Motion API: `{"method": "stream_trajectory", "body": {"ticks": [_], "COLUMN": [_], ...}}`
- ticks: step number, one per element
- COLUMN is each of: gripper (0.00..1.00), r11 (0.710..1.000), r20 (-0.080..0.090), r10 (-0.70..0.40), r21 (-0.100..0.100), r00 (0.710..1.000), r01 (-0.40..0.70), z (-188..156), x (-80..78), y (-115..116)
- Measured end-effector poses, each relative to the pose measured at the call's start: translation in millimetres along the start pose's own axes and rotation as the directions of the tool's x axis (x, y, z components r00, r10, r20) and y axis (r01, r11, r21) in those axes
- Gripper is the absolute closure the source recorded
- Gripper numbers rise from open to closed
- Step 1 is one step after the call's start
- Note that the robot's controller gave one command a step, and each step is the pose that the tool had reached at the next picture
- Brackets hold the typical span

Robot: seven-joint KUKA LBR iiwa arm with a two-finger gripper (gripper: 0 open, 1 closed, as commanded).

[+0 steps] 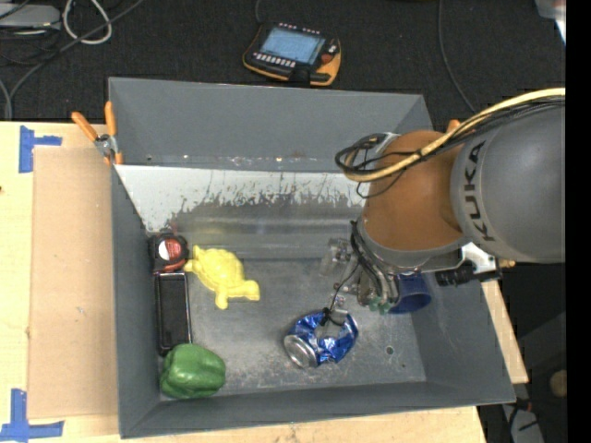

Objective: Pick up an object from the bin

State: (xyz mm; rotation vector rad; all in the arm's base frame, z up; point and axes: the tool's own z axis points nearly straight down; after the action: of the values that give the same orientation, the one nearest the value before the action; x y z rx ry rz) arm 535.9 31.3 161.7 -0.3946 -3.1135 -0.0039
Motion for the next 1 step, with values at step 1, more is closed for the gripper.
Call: {"method": "stream_trajectory", "body": {"ticks": [1], "gripper": [0.00], "r11": [1.000], "r20": [0.015], "r10": [-0.026], "r21": [-0.004], "r00": [1.000], "r01": [0.026], "z": [-8.1], "x": [1.5], "y": [23.8]}}
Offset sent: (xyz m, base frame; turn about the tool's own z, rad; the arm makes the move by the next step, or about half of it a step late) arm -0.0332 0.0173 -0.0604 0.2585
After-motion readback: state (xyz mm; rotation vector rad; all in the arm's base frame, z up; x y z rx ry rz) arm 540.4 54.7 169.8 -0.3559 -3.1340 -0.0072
